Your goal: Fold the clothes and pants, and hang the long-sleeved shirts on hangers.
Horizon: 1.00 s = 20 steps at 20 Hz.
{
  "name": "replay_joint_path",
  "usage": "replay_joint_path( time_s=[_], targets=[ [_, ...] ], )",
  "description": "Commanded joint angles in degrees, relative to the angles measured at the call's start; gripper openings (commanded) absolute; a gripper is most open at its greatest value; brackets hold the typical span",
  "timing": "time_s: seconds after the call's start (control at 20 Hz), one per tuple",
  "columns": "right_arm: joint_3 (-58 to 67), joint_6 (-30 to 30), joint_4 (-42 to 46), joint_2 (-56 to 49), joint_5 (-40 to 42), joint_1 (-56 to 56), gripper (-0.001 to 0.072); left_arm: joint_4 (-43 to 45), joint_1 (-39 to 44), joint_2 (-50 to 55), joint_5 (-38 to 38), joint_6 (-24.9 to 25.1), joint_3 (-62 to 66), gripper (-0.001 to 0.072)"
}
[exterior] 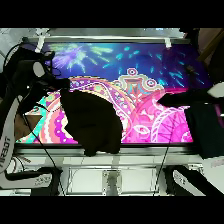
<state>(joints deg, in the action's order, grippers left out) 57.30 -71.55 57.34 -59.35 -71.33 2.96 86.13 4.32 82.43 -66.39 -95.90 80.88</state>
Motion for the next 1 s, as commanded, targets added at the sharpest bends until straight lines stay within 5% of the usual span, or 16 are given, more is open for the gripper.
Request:
replay_joint_path(
  time_s=[0.0,0.35,0.4,0.5,0.75,0.95],
  targets=[
    [-4.2,0.7,0.6,-2.9,5.6,-10.0,0.0323,-5.0,-4.5,5.3,3.5,-0.8,0.0,0.0583],
    [-4.2,0.5,2.6,-7.6,4.5,-15.5,0.0323,-10.1,-4.5,10.2,10.7,-0.5,0.0,0.0577],
    [-4.2,0.5,2.6,-7.6,4.5,-15.5,0.0323,-10.1,-4.5,10.2,10.7,-0.5,0.0,0.0476],
    [-4.2,0.5,2.3,-7.6,4.0,-15.5,0.0323,-10.2,-4.4,10.1,10.4,1.9,0.0,0.0031],
    [-4.2,0.6,1.8,-7.6,-5.4,-15.5,0.0325,-10.1,-4.5,8.3,8.5,2.9,0.0,0.0024],
    [-8.1,1.6,-4.1,-7.9,1.9,-18.0,0.0345,-9.7,-5.4,3.4,8.5,5.3,0.0,0.0024]
  ],
)
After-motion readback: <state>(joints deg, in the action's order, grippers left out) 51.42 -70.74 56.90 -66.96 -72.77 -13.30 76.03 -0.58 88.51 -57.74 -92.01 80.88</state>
